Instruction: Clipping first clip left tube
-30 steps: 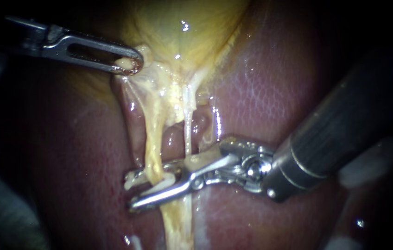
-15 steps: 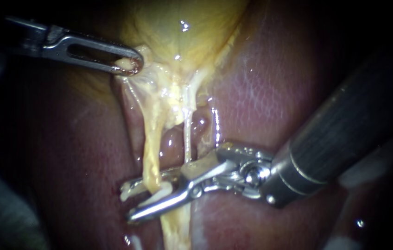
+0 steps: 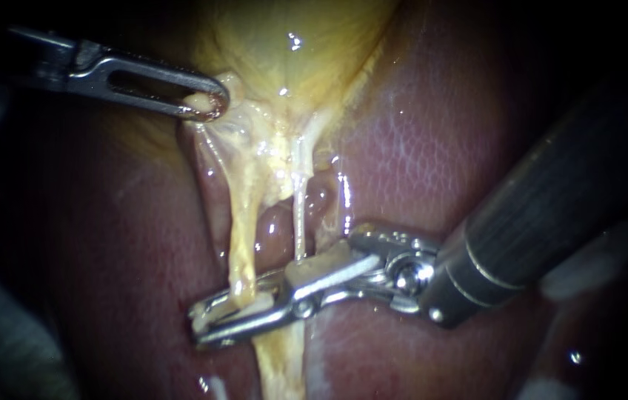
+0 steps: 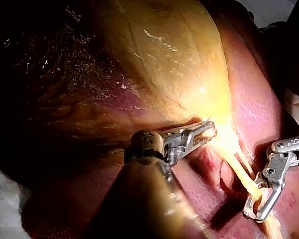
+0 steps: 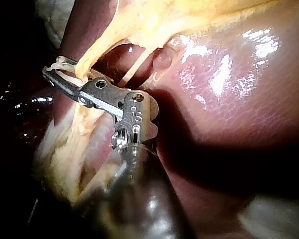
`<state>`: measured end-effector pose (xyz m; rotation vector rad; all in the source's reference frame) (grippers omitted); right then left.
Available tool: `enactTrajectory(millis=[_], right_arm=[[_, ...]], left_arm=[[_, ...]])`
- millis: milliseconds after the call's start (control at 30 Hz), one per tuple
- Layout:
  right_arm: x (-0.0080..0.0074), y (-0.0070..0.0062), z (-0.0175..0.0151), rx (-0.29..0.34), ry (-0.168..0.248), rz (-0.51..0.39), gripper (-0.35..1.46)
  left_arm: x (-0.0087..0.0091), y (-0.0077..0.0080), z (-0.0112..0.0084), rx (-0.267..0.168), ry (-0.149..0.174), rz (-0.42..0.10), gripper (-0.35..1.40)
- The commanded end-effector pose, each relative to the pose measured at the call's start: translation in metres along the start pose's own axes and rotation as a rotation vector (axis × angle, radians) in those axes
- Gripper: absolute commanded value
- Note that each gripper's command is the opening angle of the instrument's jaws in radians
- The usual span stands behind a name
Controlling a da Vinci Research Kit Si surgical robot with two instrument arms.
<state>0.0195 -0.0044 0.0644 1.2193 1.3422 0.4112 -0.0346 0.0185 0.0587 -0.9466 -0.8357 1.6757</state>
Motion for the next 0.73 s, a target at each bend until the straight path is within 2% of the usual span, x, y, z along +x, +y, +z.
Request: enactTrajectory(millis=[33, 167, 200, 300, 733], right_arm=[[0.0, 0.0001, 0.0, -0.001, 0.001, 0.001, -0.15], [0.0, 0.0002, -0.0002, -0.001, 0.001, 0.001, -0.35], [0.0, 0.0002, -0.0002, -0.001, 0.0, -0.005, -0.35], [0.0, 0.0003, -0.0001, -0.001, 0.004, 0.06, -0.35], [0.0, 0.0004, -0.0002, 0.009, -0.002, 0.066, -0.35]], left_arm=[[0.0, 0.0, 0.0, 0.0, 0.0, 0.0, -0.35], [0.0, 0.0, 0.0, 0.0, 0.0, 0.0, -0.35], [0.0, 0.0, 0.0, 0.0, 0.0, 0.0, -0.35], [0.0, 0.0, 0.0, 0.0, 0.0, 0.0, -0.35], [0.0, 0.0, 0.0, 0.0, 0.0, 0.0, -0.35]])
